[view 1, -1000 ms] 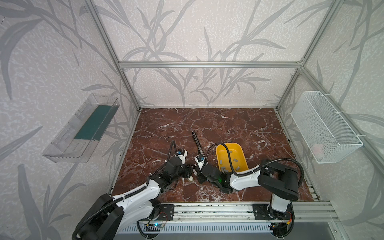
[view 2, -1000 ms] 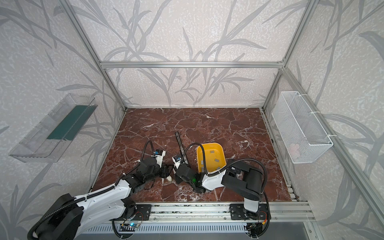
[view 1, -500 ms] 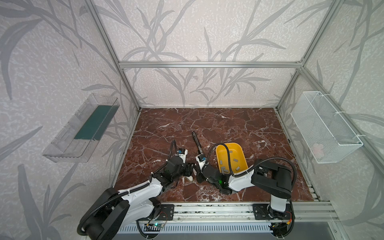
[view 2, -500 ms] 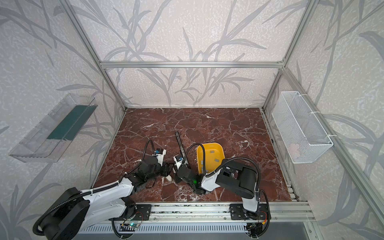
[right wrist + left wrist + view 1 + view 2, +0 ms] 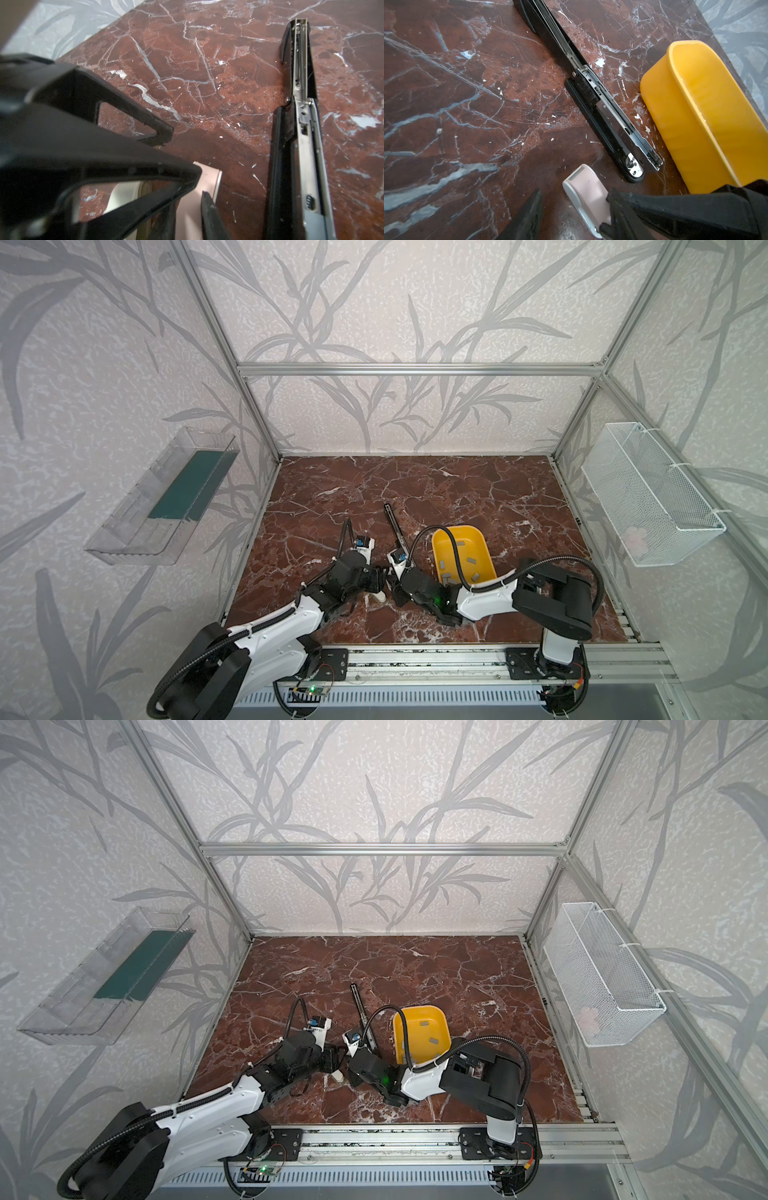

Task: Load the staples into the stapler
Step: 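Lift the right gripper up off the closed pink stapler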

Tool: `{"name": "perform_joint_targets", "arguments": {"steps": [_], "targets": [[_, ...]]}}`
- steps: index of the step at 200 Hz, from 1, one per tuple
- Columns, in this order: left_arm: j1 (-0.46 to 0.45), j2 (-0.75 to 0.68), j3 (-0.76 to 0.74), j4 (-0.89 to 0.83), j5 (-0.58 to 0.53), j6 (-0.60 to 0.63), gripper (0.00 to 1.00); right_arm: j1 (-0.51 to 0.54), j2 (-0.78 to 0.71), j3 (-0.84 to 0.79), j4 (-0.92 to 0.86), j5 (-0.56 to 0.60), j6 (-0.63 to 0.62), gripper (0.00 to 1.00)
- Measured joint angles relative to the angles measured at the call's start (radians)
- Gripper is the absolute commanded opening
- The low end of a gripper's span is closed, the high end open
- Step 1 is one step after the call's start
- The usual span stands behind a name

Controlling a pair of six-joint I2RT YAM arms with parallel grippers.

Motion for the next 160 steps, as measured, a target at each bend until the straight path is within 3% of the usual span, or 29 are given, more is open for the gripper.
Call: {"name": "perform_joint_targets", "arguments": {"steps": [36, 74, 102, 160], "targets": [[-0.002, -0.055, 0.048, -0.093, -0.058, 0.005, 0.71, 0.0, -0.046, 0.052, -0.14, 0.004, -0.062, 0.36], [-0.002, -0.101, 0.082, -0.138, -0.12, 0.01, 0.87, 0.0, -0.214, -0.006, -0.199, 0.049, -0.085, 0.46], [-0.002, -0.137, 0.083, -0.166, -0.161, -0.003, 0.91, 0.0, -0.309, -0.084, -0.21, 0.074, -0.072, 0.46], [-0.002, -0.182, 0.147, -0.217, -0.179, -0.015, 0.93, -0.002, -0.338, -0.221, -0.256, 0.108, -0.008, 0.49]]}}
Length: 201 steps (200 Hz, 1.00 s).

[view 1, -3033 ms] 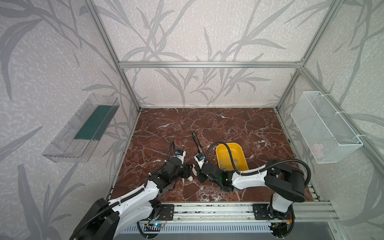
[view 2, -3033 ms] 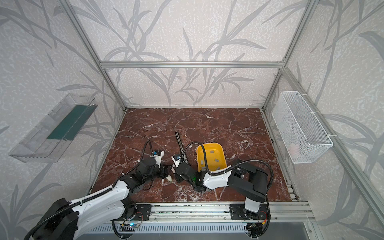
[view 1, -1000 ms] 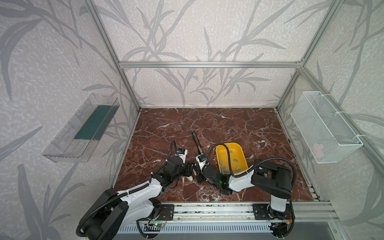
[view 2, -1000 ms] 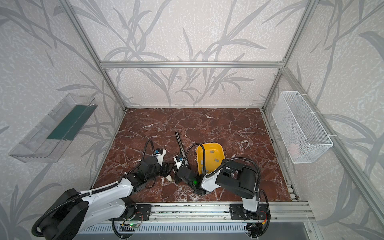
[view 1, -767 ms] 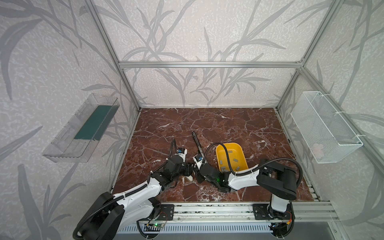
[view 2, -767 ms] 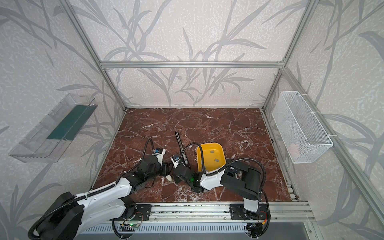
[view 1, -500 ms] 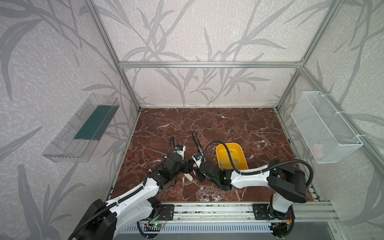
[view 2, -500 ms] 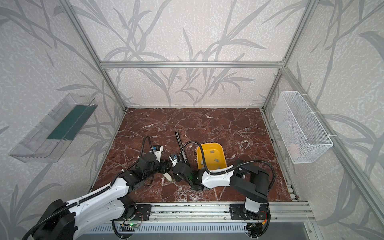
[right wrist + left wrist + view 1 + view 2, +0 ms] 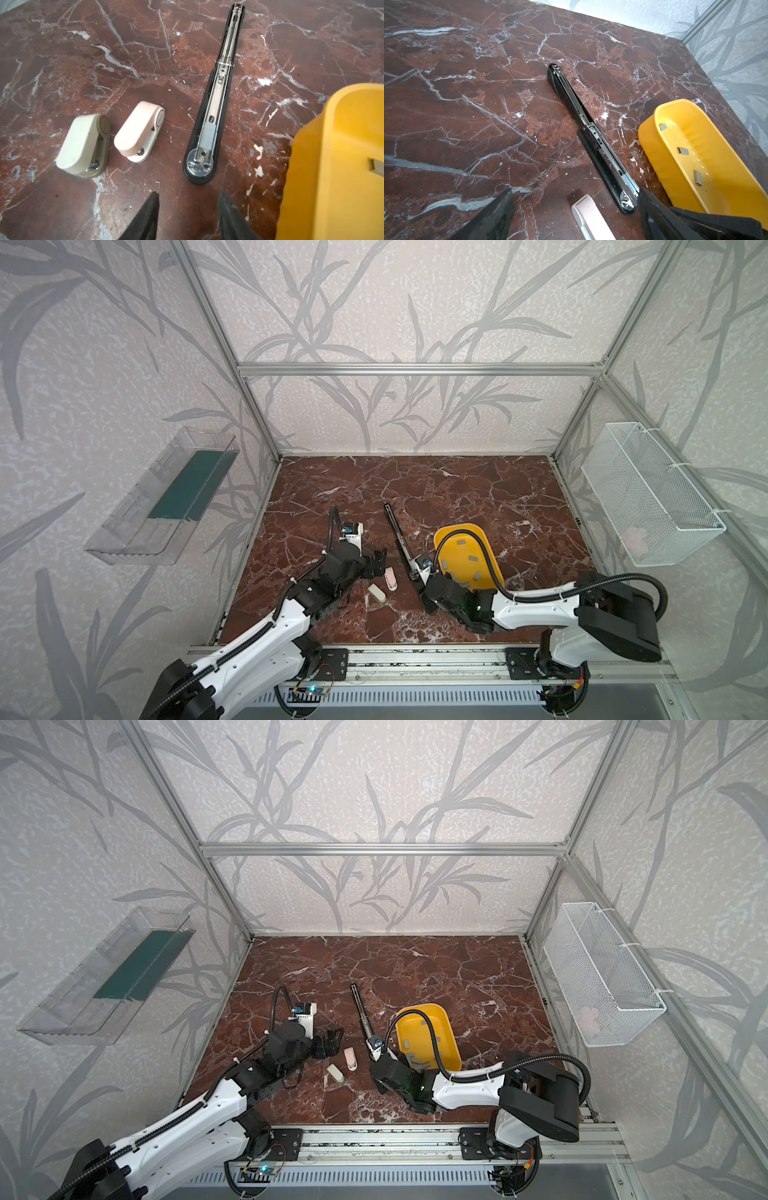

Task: Load the staples into the stapler
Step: 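Lift the right gripper up off the closed pink stapler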

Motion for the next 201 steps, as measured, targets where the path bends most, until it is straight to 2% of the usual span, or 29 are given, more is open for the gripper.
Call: {"name": "perform_joint_targets", "arguments": {"steps": [49, 69, 120, 183, 201], "targets": [[0.0, 0.028, 0.031, -0.007, 0.021, -0.001, 0.93, -0.04, -0.016, -0.063, -0.031, 0.021, 0.043, 0.68], [0.0, 0.042, 0.032, -0.005, 0.027, -0.001, 0.93, -0.051, -0.022, -0.07, -0.036, 0.024, 0.045, 0.71], [0.0, 0.097, 0.049, -0.006, 0.018, -0.005, 0.93, -0.055, -0.012, -0.061, -0.002, -0.016, 0.017, 0.69], [0.013, 0.108, 0.095, -0.029, -0.02, -0.018, 0.95, -0.065, 0.157, 0.063, 0.044, -0.057, 0.005, 0.67], [0.023, 0.111, 0.101, -0.033, -0.019, -0.019, 0.95, -0.077, 0.183, 0.066, 0.068, -0.058, 0.003, 0.62]]}}
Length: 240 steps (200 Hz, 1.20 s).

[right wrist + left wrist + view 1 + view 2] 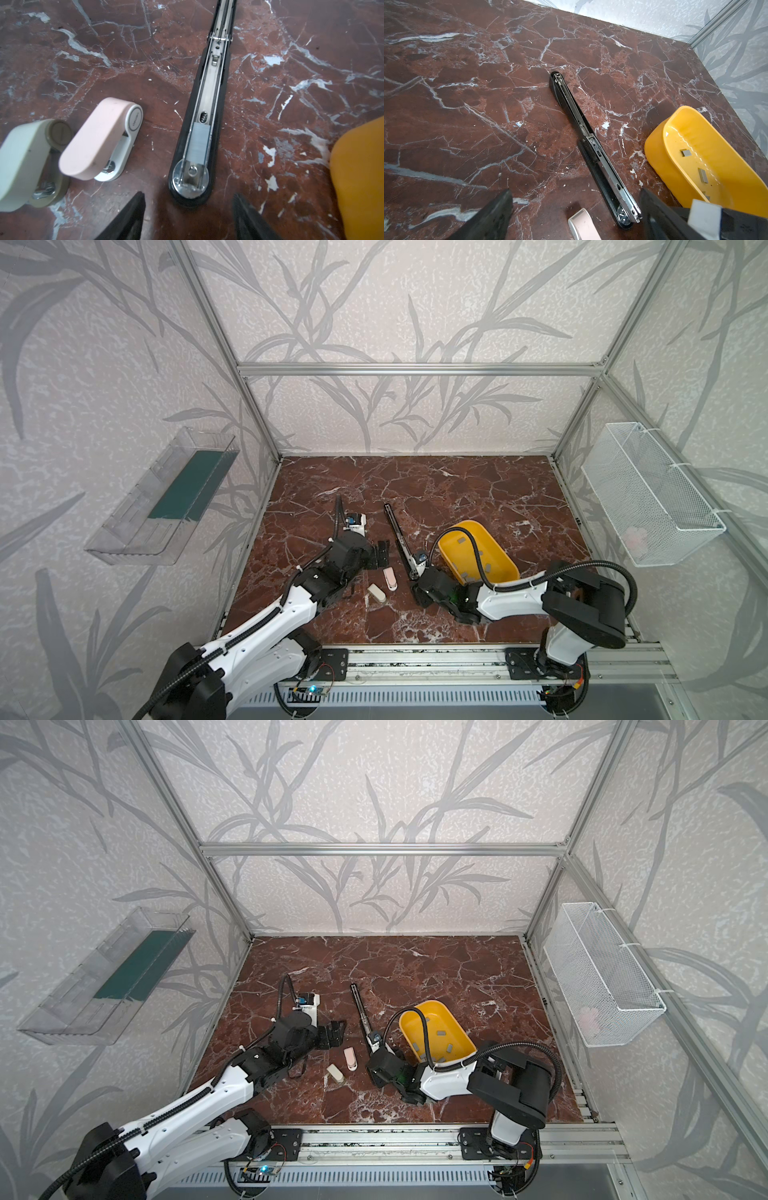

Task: Load the staples into the stapler
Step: 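Lift the right gripper up off the closed pink stapler, then move right gripper over the black stapler while left gripper reaches its far end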

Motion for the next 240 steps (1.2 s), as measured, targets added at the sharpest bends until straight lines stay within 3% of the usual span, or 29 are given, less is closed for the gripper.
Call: {"name": "perform_joint_targets", "arguments": {"steps": [38, 114, 171, 240], "targets": [[0.031, 0.019, 0.002, -0.002, 0.019, -0.005, 0.95, -0.009, 0.018, 0.006, 0.043, 0.002, -0.009, 0.45], [0.124, 0.065, 0.002, 0.005, 0.123, -0.025, 0.92, -0.021, 0.103, 0.027, 0.161, 0.029, -0.027, 0.26], [0.13, 0.082, 0.002, 0.015, 0.159, -0.032, 0.9, -0.029, 0.125, 0.002, 0.261, 0.056, -0.033, 0.19], [0.13, 0.088, 0.001, 0.046, 0.179, -0.033, 0.89, -0.029, 0.155, -0.032, 0.387, 0.055, -0.054, 0.22]]}}
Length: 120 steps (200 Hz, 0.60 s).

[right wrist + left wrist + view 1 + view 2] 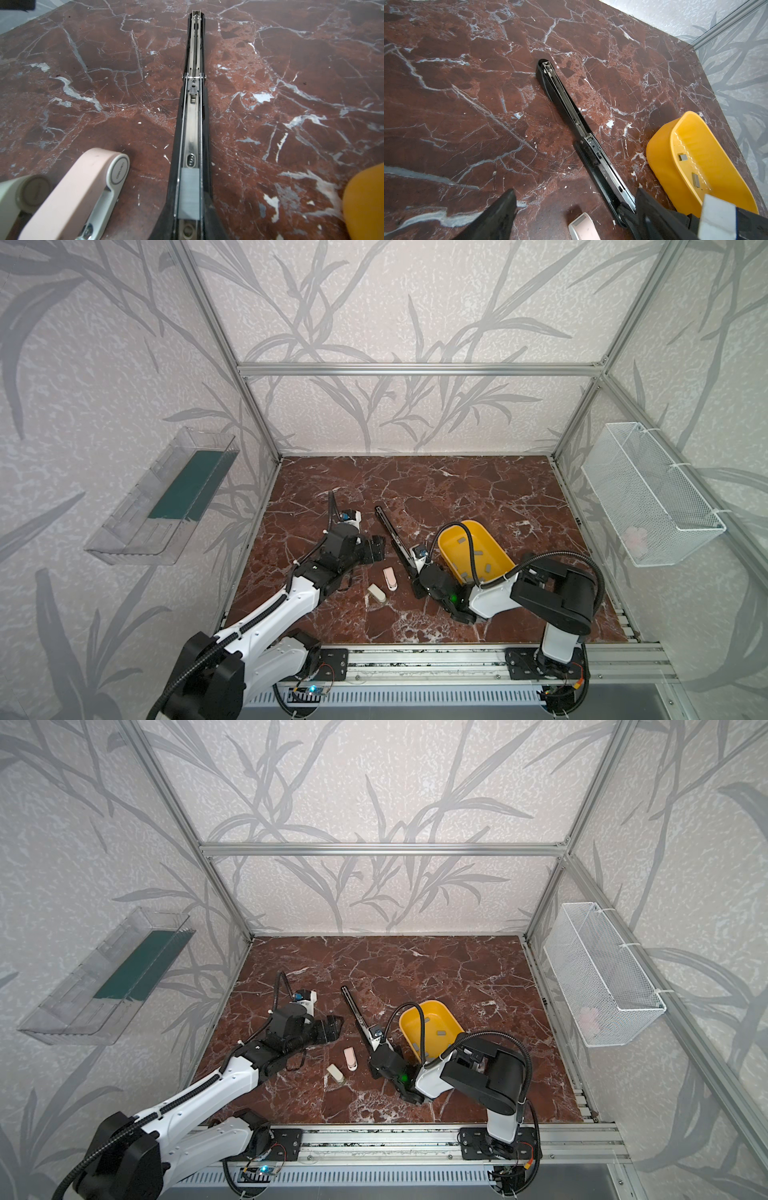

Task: Load the staples into the stapler
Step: 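Move right gripper over the black stapler while left gripper reaches its far end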

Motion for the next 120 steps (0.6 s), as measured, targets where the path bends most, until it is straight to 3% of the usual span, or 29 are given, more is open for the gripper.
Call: {"name": "perform_joint_targets", "arguments": {"steps": [21, 86, 120], "targets": [[0.001, 0.006, 0.0, 0.005, 0.001, 0.0, 0.89, 0.0, 0.005, -0.011, 0.039, 0.0, -0.004, 0.22], [0.003, 0.109, -0.001, 0.069, 0.019, -0.028, 0.87, 0.0, 0.018, -0.011, 0.072, -0.012, -0.001, 0.03], [0.005, 0.192, 0.0, 0.102, 0.034, -0.05, 0.87, 0.0, 0.002, -0.011, 0.05, -0.027, 0.046, 0.02]]}}
